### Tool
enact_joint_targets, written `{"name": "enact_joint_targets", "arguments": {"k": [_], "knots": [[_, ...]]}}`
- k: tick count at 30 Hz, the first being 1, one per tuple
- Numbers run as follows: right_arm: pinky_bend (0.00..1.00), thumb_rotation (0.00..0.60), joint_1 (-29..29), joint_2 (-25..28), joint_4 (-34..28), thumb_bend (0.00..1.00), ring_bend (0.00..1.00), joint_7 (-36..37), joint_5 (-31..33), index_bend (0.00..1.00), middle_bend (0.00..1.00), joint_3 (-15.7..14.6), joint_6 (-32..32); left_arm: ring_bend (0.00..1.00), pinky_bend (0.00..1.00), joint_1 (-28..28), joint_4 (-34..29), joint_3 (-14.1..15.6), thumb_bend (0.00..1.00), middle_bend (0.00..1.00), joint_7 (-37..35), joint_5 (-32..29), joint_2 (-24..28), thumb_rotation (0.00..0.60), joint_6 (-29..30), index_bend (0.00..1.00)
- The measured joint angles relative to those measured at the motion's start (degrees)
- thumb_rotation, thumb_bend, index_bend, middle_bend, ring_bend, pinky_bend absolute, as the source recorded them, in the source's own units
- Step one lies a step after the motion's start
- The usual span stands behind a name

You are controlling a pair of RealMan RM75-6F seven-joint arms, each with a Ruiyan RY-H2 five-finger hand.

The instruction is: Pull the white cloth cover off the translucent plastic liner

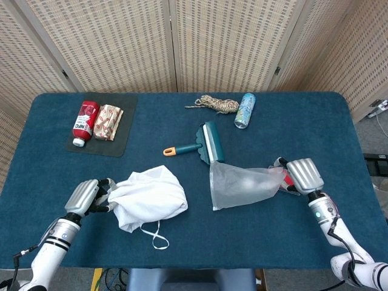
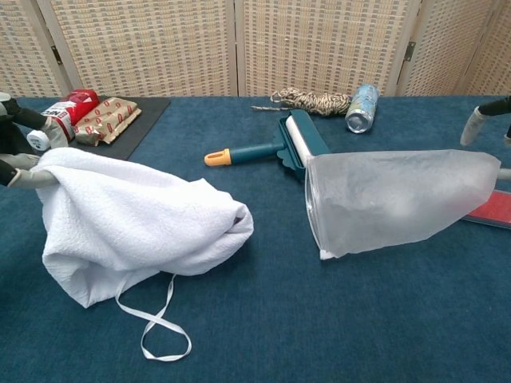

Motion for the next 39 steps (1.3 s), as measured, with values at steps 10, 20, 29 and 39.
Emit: {"name": "enact_joint_targets", "arguments": {"k": [10,20,29,39], "knots": [[0.47,0.6,-1.23,3.13,-2.9,0.0,0.27,-1.08,-1.23,0.0,0.23,0.33,2.33,0.49,0.78,1.04,-0.51,0.58,0.0,0.48,5.71,-0.84,2.02,0.6,2.78,0.0],[0.45,0.6,-3.8,9.29,-9.5,0.0,0.23,-5.05,-1.63,0.01,0.2,-0.01,5.4,0.21,0.48,3.53,-3.07,2.66,0.0,0.12,11.78,-2.43,8.71,0.6,5.61,0.02],[0.45,0.6,-10.43,16.63,-16.71,0.0,0.24,-11.1,-0.92,0.1,0.31,-1.45,13.09,0.2,0.44,8.99,-2.1,6.03,0.0,0.09,14.36,1.25,13.87,0.6,11.9,0.05],[0.45,0.6,-19.06,18.63,-18.87,0.0,0.25,-12.21,-0.67,0.16,0.33,-4.24,20.85,0.2,0.43,18.28,0.71,9.95,0.0,0.09,12.74,6.67,16.43,0.6,21.17,0.09]]}}
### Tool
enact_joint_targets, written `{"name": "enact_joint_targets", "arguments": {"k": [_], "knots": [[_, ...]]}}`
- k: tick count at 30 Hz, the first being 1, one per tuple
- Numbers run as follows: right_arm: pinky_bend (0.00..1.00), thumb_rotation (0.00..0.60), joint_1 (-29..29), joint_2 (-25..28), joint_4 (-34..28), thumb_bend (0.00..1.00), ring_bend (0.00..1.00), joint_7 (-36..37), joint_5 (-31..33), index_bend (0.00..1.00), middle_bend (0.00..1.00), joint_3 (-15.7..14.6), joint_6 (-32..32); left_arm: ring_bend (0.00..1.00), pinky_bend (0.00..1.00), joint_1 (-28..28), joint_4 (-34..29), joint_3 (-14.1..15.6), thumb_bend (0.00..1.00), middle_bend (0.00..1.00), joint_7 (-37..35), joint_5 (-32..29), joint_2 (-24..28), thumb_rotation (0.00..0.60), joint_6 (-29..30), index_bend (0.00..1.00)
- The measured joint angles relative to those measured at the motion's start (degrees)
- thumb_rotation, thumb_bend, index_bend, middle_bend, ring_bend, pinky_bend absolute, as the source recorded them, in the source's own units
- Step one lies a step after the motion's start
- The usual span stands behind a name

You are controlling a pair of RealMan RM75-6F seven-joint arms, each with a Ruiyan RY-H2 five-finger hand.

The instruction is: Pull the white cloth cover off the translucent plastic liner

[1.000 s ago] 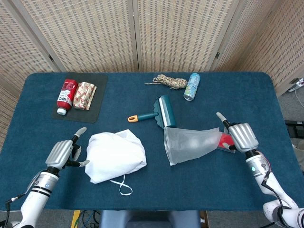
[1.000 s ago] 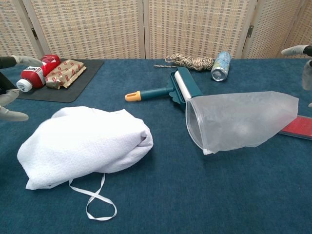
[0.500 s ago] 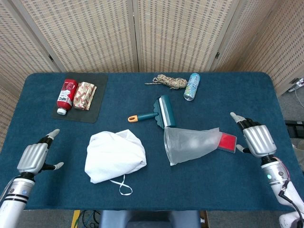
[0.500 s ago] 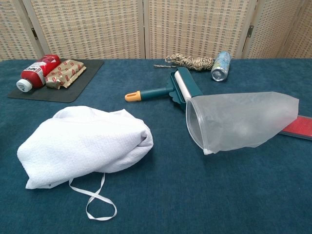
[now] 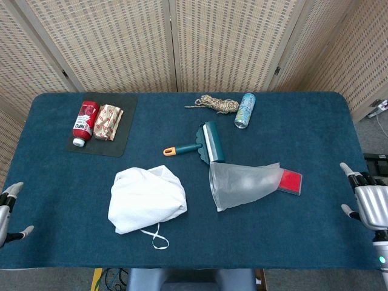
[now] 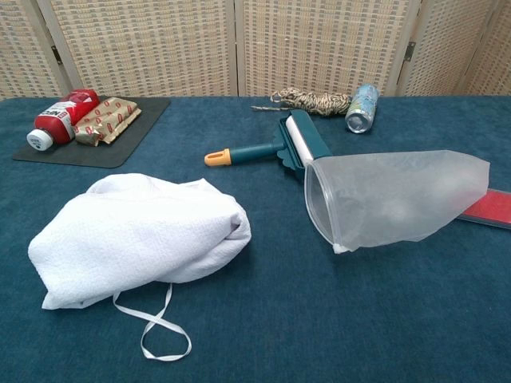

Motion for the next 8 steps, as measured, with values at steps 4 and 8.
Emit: {"name": "enact_joint_targets", "arguments": {"k": [4,8], "knots": [[0.45,0.6,-2.28,-0.29,0.8,0.0,0.25,1.22,0.06,0.16,0.33,-0.42,1.74,0.2,0.43,2.72,1.92,0.81,0.0,0.09,0.0,1.83,-1.75,0.6,2.64,0.11],[0.45,0.6,-3.56,-0.13,1.0,0.0,0.25,2.07,-0.04,0.16,0.33,-0.36,2.78,0.2,0.43,3.62,2.36,0.37,0.0,0.09,0.44,2.19,-2.86,0.6,3.54,0.12]]}}
